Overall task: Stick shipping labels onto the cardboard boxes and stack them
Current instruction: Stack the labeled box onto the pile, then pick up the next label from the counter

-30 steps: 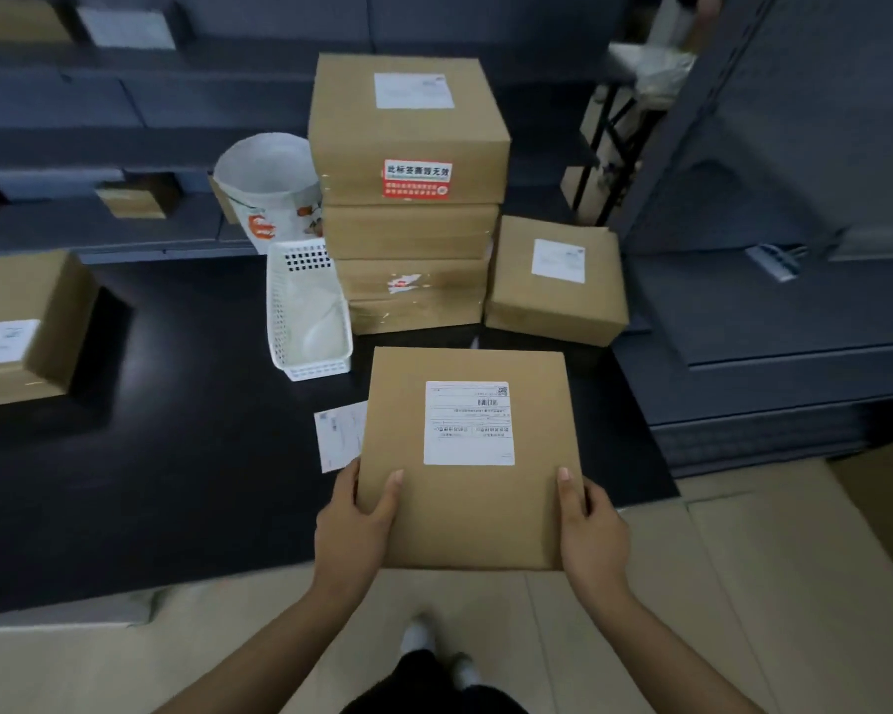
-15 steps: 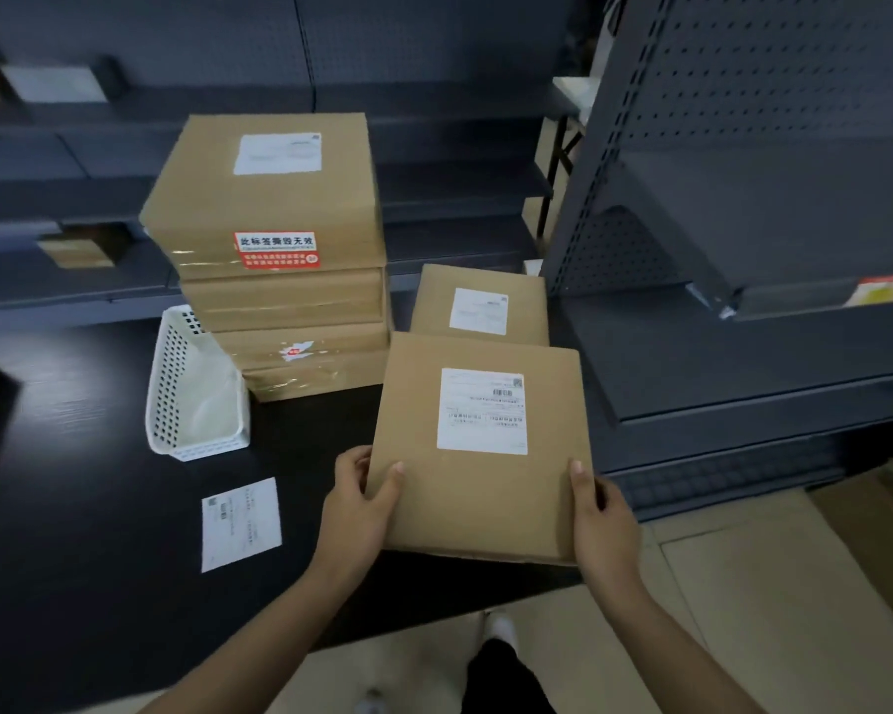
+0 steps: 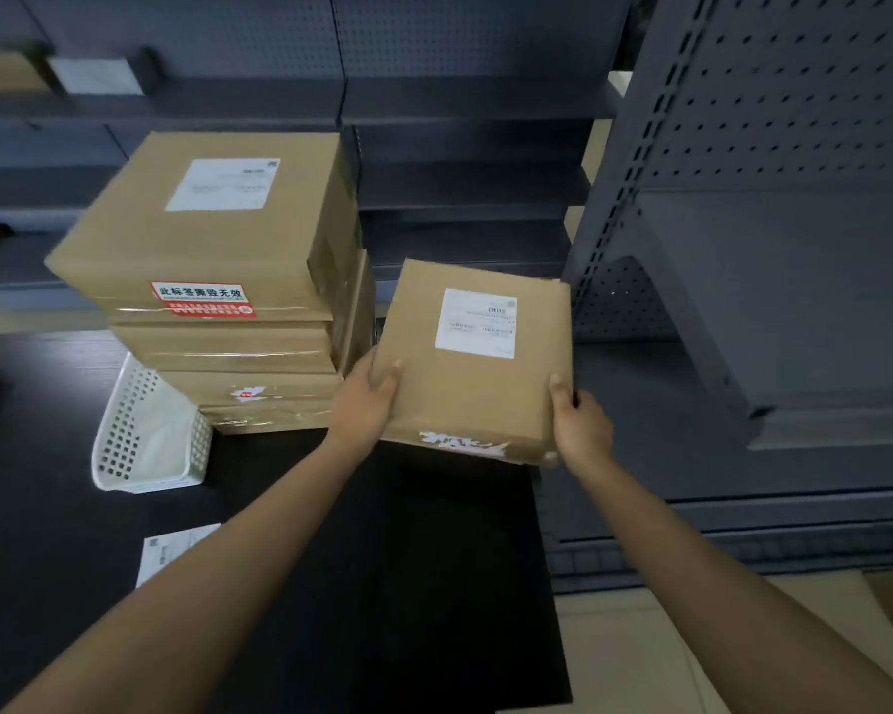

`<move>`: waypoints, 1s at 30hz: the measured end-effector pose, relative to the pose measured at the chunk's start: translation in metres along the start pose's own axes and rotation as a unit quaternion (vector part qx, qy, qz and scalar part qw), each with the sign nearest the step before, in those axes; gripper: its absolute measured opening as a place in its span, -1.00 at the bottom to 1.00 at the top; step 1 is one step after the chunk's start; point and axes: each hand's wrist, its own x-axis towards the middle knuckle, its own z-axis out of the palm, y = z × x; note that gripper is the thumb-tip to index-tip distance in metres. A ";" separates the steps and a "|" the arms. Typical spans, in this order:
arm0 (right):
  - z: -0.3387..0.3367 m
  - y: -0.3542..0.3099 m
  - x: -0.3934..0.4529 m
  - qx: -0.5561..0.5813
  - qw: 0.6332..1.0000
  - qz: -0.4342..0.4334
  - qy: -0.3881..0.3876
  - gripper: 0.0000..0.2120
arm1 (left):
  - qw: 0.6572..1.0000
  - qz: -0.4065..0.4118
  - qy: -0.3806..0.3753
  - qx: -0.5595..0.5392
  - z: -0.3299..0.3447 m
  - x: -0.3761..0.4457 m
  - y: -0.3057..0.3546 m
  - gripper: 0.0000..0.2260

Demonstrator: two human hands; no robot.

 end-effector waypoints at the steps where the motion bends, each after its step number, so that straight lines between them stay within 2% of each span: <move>1: 0.005 0.002 0.005 -0.018 1.000 0.005 -0.016 -0.45 | 1.000 -0.012 -0.006 0.010 0.003 0.006 -0.006 -0.63; 5: 0.020 0.010 0.021 -0.006 1.000 0.009 -0.018 -0.40 | 0.998 -0.054 -0.001 0.014 0.015 0.020 -0.025 -0.53; 9: 0.019 -0.004 0.041 0.004 1.000 0.022 -0.019 -0.41 | 0.998 -0.053 0.028 0.029 0.023 0.039 -0.018 -0.52; 15: 0.019 -0.011 0.051 -0.010 1.000 0.018 -0.004 -0.42 | 0.997 -0.054 0.023 0.044 0.027 0.050 -0.014 -0.53; 20: 0.016 -0.002 0.029 0.022 0.998 0.013 0.058 -0.43 | 0.999 -0.025 0.017 0.021 0.019 0.020 -0.018 -0.58; 24: 0.023 0.022 -0.006 0.016 0.991 0.064 0.112 -0.36 | 0.999 -0.024 0.020 0.011 0.013 -0.010 -0.024 -0.59; 26: 0.030 0.041 -0.028 -0.016 0.987 0.091 0.133 -0.40 | 0.999 -0.033 0.019 0.021 0.008 -0.026 -0.031 -0.59; 28: 0.038 0.065 -0.051 -0.065 0.989 0.094 0.094 -0.56 | 0.997 -0.042 0.022 0.059 -0.002 -0.044 -0.045 -0.62; 30: 0.049 0.085 -0.075 -0.123 0.989 0.078 0.003 -0.71 | 0.991 -0.045 0.010 0.128 -0.017 -0.066 -0.061 -0.63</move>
